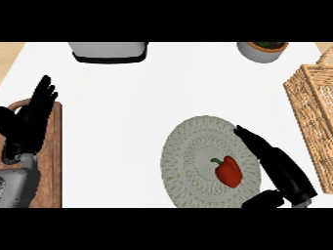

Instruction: Pick the bell pepper from the placemat and place it in the basket

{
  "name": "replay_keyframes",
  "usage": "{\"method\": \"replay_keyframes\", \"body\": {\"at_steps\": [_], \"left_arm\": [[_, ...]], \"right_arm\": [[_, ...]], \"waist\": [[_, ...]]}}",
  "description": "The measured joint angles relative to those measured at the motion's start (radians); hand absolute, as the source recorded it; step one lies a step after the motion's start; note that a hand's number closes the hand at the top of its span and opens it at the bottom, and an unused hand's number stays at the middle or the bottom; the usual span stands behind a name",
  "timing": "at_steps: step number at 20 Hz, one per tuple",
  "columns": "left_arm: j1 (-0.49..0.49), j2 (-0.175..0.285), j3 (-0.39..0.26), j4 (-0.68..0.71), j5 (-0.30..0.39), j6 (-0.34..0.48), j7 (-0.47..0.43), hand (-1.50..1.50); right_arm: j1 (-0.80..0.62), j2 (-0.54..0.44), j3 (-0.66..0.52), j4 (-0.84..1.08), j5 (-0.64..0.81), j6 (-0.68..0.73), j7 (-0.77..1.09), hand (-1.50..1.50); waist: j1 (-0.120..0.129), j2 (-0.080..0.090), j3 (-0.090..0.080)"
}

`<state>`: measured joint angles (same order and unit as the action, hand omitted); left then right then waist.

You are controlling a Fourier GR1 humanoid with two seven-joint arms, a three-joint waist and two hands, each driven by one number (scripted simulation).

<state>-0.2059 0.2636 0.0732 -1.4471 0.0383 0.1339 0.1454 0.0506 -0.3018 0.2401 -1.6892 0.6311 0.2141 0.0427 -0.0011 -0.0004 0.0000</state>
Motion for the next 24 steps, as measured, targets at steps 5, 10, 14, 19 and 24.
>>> {"method": "replay_keyframes", "body": {"at_steps": [5,10,14,19,24], "left_arm": [[0.022,-0.005,0.017,-0.036,-0.007,-0.023,0.012,0.00],[0.016,-0.016,0.035,-0.013,-0.016,-0.036,-0.008,0.00],[0.020,-0.022,0.035,-0.041,-0.030,-0.040,0.019,0.00],[0.010,-0.019,0.061,-0.030,-0.032,-0.061,0.020,0.00],[0.016,-0.051,0.050,-0.038,-0.055,-0.050,0.016,0.00]], "right_arm": [[-0.007,0.041,0.004,0.040,0.059,-0.013,0.000,-1.50],[-0.036,0.077,0.007,0.116,0.129,-0.047,-0.004,-1.50],[-0.043,0.098,0.008,0.169,0.166,-0.071,-0.027,-1.50],[-0.070,0.118,-0.009,0.228,0.194,-0.080,-0.052,-1.50],[-0.081,0.127,-0.019,0.252,0.218,-0.068,-0.060,-1.50]], "waist": [[0.001,0.000,0.000],[0.001,0.000,0.000],[0.002,0.000,0.000],[0.001,0.000,0.000],[0.001,0.000,-0.001]]}}
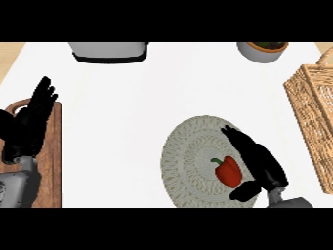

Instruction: Pick the bell pepper from the placemat and place it in the basket

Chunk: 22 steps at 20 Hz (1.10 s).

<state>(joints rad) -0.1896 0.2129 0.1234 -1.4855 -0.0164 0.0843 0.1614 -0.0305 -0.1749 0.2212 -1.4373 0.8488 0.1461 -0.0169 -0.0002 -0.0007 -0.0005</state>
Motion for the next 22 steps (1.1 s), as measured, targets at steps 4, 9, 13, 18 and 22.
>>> {"method": "replay_keyframes", "body": {"at_steps": [4,9,13,18,22], "left_arm": [[0.010,0.004,0.011,-0.015,0.004,-0.016,0.006,0.00],[-0.002,-0.002,0.014,-0.007,-0.004,-0.016,0.007,0.00],[0.001,-0.003,0.015,-0.006,-0.005,-0.019,0.005,0.00],[-0.004,-0.004,0.011,-0.015,-0.012,-0.016,0.015,0.00],[-0.003,0.003,0.022,-0.008,-0.007,-0.022,0.010,0.00]], "right_arm": [[-0.045,0.015,-0.016,0.071,0.014,0.000,-0.013,-1.50],[-0.047,0.002,0.000,0.095,0.032,0.027,-0.053,1.50],[-0.070,-0.017,0.025,0.126,0.071,0.028,-0.097,1.50],[-0.076,-0.008,0.024,0.140,0.066,0.038,-0.126,1.50],[-0.054,-0.010,0.019,0.139,0.059,0.028,-0.166,1.50]], "waist": [[0.001,-0.002,-0.003],[0.000,-0.009,-0.012],[0.002,-0.015,-0.019],[0.002,-0.018,-0.022],[0.000,-0.021,-0.027]]}}
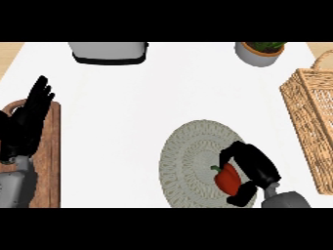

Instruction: Pick the bell pepper from the placemat and place it in the basket

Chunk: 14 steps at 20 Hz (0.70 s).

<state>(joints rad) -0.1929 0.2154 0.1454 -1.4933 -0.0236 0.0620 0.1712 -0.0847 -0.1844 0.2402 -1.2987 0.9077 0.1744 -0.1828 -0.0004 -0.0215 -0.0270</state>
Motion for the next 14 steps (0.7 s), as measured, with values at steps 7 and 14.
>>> {"method": "replay_keyframes", "body": {"at_steps": [7,14], "left_arm": [[0.025,0.002,0.007,-0.006,-0.002,0.002,-0.007,0.00],[0.042,0.000,0.016,-0.011,0.000,0.008,-0.013,0.00]], "right_arm": [[0.185,-0.057,0.011,-0.064,-0.063,-0.048,-0.229,1.50],[0.500,-0.162,0.012,-0.119,-0.215,-0.129,-0.631,1.50]], "waist": [[-0.015,-0.010,0.001],[-0.035,-0.003,0.014]]}}
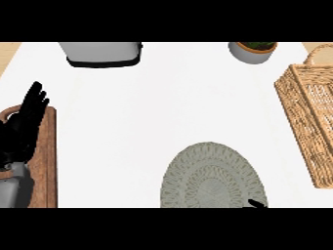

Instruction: Pick the bell pepper from the placemat and place it in the basket

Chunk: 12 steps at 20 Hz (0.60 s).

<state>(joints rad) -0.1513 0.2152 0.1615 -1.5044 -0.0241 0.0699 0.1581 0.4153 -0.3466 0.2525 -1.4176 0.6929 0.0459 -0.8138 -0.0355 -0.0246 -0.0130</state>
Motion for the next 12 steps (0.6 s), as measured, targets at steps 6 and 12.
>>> {"method": "replay_keyframes", "body": {"at_steps": [6,12], "left_arm": [[0.007,-0.004,-0.002,-0.008,0.001,-0.002,0.001,0.00],[0.007,-0.009,-0.012,-0.023,-0.008,0.003,0.012,0.00]], "right_arm": [[0.245,-0.110,-0.067,-0.123,-0.241,0.081,-0.207,1.50],[0.473,-0.236,-0.191,-0.381,-0.456,0.104,-0.211,1.50]], "waist": [[0.001,0.015,0.009],[0.008,0.021,0.010]]}}
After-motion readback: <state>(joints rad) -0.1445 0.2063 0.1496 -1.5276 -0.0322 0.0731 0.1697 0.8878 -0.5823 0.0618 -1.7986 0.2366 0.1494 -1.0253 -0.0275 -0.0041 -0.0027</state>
